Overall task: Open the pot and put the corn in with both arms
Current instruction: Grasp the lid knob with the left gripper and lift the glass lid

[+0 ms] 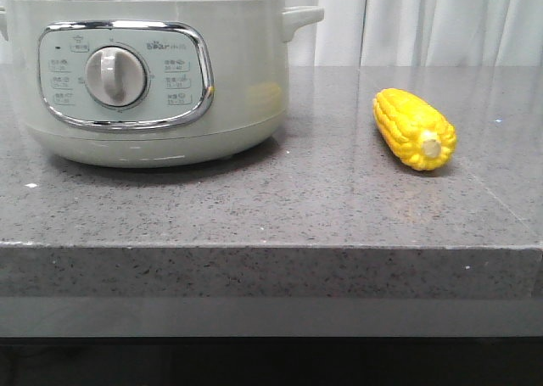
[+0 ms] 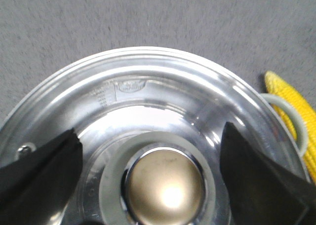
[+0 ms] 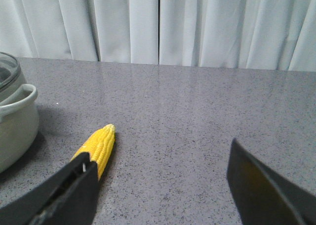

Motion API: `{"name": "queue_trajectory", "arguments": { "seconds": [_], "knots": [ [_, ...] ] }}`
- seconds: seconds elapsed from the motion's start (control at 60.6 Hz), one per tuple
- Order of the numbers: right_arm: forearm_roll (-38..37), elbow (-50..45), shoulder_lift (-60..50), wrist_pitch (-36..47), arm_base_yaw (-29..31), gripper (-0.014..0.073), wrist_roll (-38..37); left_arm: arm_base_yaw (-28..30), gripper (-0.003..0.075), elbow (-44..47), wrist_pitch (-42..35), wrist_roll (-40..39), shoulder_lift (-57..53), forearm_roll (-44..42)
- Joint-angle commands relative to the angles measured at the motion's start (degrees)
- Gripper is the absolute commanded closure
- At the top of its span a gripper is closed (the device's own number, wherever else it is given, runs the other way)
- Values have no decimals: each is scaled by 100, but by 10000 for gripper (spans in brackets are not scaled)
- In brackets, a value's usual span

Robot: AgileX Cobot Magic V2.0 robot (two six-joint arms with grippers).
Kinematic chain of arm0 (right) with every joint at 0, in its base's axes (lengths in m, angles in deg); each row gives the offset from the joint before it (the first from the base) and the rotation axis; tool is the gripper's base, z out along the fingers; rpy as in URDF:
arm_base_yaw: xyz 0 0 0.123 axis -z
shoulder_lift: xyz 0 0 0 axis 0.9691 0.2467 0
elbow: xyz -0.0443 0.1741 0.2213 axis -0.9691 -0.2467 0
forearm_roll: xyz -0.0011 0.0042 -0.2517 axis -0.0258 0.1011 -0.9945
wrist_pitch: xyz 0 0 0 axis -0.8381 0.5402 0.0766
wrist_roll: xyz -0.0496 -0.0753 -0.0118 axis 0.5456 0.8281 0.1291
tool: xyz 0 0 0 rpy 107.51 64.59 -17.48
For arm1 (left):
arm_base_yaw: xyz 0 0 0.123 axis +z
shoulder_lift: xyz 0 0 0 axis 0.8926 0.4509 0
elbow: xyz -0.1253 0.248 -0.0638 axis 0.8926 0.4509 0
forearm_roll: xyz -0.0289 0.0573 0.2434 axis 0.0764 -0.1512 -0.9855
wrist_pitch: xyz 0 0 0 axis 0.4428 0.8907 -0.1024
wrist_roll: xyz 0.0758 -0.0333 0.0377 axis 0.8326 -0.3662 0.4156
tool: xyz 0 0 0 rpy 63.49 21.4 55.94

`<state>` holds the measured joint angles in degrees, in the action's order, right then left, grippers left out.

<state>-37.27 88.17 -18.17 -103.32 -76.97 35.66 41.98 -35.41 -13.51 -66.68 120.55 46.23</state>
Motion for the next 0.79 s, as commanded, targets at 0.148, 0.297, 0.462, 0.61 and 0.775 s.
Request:
{"name": "queue_trajectory", "arguments": {
  "seconds": [0.148,0.297,0.462,0.61,0.775],
  "knots": [
    [32,180,93,375,37,33,24,-42,168,-276,-43,-10,-98,73],
    [32,180,93,371,37,33,24,-42,218,-419,161,-10,-109,37],
    [32,180,93,371,37,33,24,-42,267,-548,291,-10,-134,17],
    [32,180,93,371,37,33,24,-42,282,-548,430,-10,-134,17],
    [32,180,93,371,37,33,24,-42,282,-548,502,-10,-87,17]
  ]
}}
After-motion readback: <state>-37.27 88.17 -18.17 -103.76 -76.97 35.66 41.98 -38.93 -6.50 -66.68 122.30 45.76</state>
